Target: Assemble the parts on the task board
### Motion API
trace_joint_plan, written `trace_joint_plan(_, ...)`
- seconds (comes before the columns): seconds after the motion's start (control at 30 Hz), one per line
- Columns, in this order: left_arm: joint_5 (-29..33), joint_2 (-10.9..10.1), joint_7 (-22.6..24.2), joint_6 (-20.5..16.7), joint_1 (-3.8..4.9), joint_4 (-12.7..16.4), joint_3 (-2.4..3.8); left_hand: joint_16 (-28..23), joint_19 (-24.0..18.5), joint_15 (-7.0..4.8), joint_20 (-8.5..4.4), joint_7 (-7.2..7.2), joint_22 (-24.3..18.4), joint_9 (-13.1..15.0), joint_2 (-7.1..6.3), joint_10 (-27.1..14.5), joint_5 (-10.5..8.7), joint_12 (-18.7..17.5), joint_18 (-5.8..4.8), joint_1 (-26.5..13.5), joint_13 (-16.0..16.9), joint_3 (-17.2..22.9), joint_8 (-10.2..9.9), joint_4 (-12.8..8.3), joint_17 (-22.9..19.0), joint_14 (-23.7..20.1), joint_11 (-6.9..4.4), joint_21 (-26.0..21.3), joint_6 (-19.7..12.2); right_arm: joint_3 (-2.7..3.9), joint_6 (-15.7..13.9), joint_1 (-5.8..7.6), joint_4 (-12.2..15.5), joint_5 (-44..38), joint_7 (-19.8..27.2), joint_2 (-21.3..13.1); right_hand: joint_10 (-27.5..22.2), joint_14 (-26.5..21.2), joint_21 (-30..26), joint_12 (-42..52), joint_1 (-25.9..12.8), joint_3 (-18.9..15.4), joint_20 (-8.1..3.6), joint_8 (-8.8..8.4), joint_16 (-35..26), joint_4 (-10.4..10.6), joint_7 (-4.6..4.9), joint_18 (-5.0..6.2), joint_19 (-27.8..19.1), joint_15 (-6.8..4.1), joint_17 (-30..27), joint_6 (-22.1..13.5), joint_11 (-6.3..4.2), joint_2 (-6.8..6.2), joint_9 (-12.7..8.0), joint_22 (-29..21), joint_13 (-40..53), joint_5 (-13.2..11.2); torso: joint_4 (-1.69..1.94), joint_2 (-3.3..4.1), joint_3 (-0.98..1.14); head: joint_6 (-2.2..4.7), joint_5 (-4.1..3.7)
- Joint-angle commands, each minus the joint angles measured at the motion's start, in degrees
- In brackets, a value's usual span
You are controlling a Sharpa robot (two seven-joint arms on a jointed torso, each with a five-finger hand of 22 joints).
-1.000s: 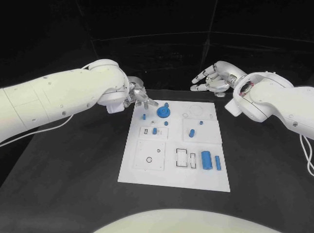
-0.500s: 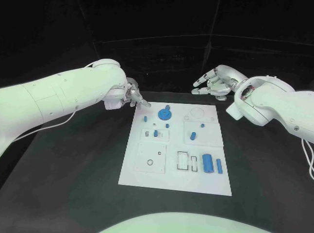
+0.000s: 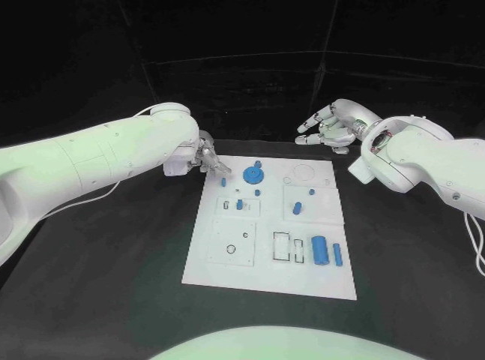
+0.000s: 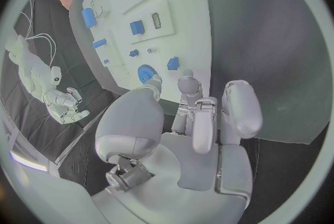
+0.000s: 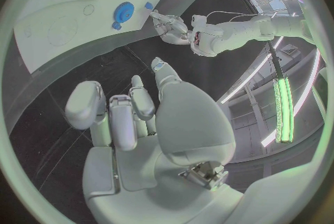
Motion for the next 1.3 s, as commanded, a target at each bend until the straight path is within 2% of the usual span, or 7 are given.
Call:
trace_joint_plan(0.03, -1.02, 0.36, 1.28, 0.14, 0.0, -0.24, -0.01, 0.18, 0.35, 0.14, 0.17, -0.08, 0.14, -0.1, 0.52, 0.51, -0.3, 0.42, 0.47, 0.09, 0.26, -0.34, 0.43, 0.09, 15.09, 6.15, -0.05, 0.3, 0.51, 0.04, 0.4, 0.08, -0.08, -0.13, 0.7, 0.17, -0.3, 2.82, -0.25, -0.34, 0.1, 0.02, 0.12, 0.32, -0.36, 0.33, -0.03, 0.63, -0.32, -0.31, -0.04, -0.31, -0.01, 0.59, -0.06, -0.05, -0.07, 0.23, 0.06, -0.06, 0.1, 0.0, 0.02)
trace_joint_plan(0.33, -1.03, 1.24, 1.6, 1.11, -0.17, -0.74, -0.03, 0.18, 0.52, 0.02, 0.06, -0.27, 0.58, -0.41, 0.73, 0.71, -0.38, 0.85, 0.39, 1.3, 0.41, -1.13, 0.8, -0.06, 15.09, 6.15, -0.23, 0.58, 1.09, 0.04, 0.5, 0.07, -0.2, -0.13, 0.66, 0.33, -0.3, 2.82, -0.25, -0.34, 0.1, 0.02, 0.12, 0.32, -0.36, 0.33, -0.03, 0.63, -0.32, -0.31, -0.04, -0.31, -0.01, 0.59, -0.06, -0.05, -0.07, 0.23, 0.14, -0.05, 0.09, -0.19, 0.11)
trace_joint_plan(0.6, -1.03, 1.87, 1.59, 1.96, -0.33, -1.74, -0.13, 0.18, 0.55, -0.03, -0.01, -0.32, 0.7, -0.98, 1.23, 0.66, -0.33, 1.05, 0.37, 3.5, 0.24, -1.77, 0.93, -0.93, 15.09, 6.15, -0.28, 0.58, 1.28, 0.04, 0.56, 0.07, -0.19, -0.13, 0.62, 0.4, -0.33, 2.81, -0.35, -0.29, 0.23, 0.05, 0.12, 0.38, -0.41, 0.37, -0.01, 0.64, -0.36, -0.3, -0.08, -0.41, 0.0, 0.71, -0.06, -0.16, -0.04, 0.47, -0.01, 0.01, 0.1, -0.27, 0.16)
trace_joint_plan(0.93, -1.03, 2.34, 1.79, 2.21, -0.51, -2.38, -1.1, 0.18, 0.59, -0.05, -0.02, -0.36, 0.86, -1.22, 1.66, 0.66, -0.28, 1.17, 0.34, 4.44, 0.2, -1.91, 1.04, -1.37, 15.09, 6.15, -0.31, 0.66, 1.48, 0.04, 0.62, 0.06, -0.2, -0.13, 0.65, 0.56, -0.31, 2.82, -0.36, -0.25, 0.29, 0.06, 0.12, 0.42, -0.4, 0.37, -0.01, 0.64, -0.36, -0.3, -0.05, -0.42, 0.01, 0.74, -0.06, -0.16, 0.01, 0.58, 0.13, -0.01, 0.07, -0.44, 0.04)
trace_joint_plan(1.3, -1.03, 2.53, 1.69, 1.0, -0.7, -2.68, -1.3, 0.18, 0.56, -0.08, -0.05, -0.44, 0.82, -1.41, 2.14, 0.64, -0.25, 1.24, 0.36, 5.33, 0.09, -1.96, 1.23, -1.85, 15.09, 6.15, -0.37, 0.58, 1.79, 0.04, 0.65, 0.06, -0.19, -0.13, 0.58, 0.6, -0.34, 2.81, -0.38, -0.25, 0.36, 0.07, 0.12, 0.46, -0.43, 0.38, -0.01, 0.64, -0.35, -0.3, -0.08, -0.44, 0.01, 0.79, -0.06, -0.16, -0.01, 0.71, 0.09, -0.03, 0.08, -0.63, -0.09)
